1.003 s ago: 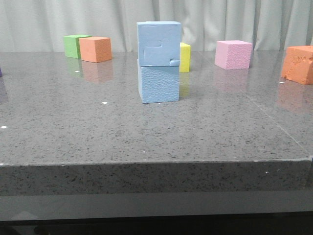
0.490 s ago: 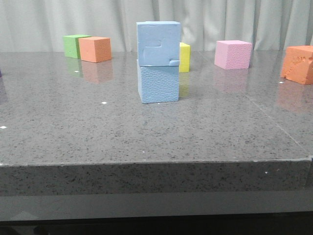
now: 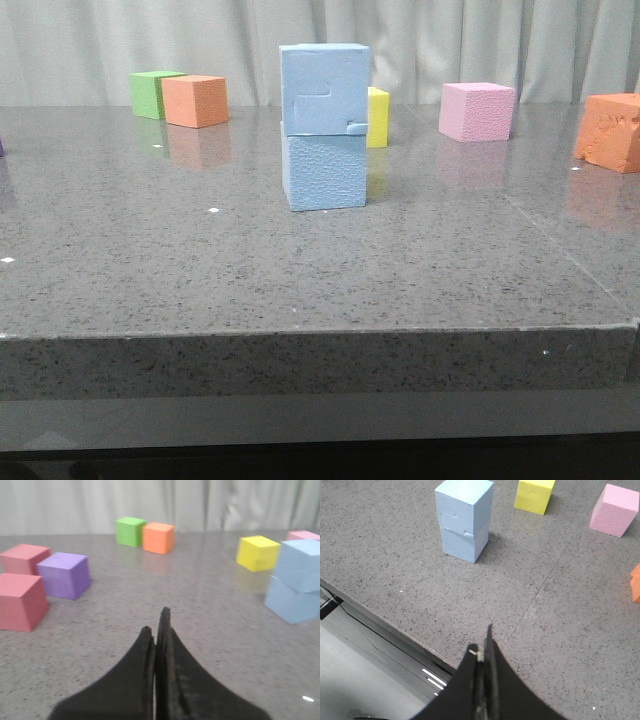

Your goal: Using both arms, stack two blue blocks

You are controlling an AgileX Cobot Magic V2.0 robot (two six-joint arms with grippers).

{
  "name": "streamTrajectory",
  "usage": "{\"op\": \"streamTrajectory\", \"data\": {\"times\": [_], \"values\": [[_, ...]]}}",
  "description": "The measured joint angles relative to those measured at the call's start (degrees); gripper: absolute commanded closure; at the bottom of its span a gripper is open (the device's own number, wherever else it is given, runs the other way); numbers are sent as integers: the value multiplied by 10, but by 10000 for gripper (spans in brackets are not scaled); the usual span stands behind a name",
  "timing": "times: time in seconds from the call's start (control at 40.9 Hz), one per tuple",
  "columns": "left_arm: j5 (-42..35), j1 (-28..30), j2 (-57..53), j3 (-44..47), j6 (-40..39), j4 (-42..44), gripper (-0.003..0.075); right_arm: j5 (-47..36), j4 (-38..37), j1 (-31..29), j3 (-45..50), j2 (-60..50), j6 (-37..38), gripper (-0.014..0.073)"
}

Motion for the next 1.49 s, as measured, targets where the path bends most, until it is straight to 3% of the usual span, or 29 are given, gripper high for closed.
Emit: {"op": "streamTrajectory", "data": {"times": [0.343,0.661,1.493], "values": [[-174,41,-57,173,0,-4,741,0,0,0,0,0,0,662],[-184,71,-57,174,0,-5,741,0,0,0,0,-1,0,662],[-184,71,-57,174,0,-5,741,-3,0,-19,15,-19,0,662]]}}
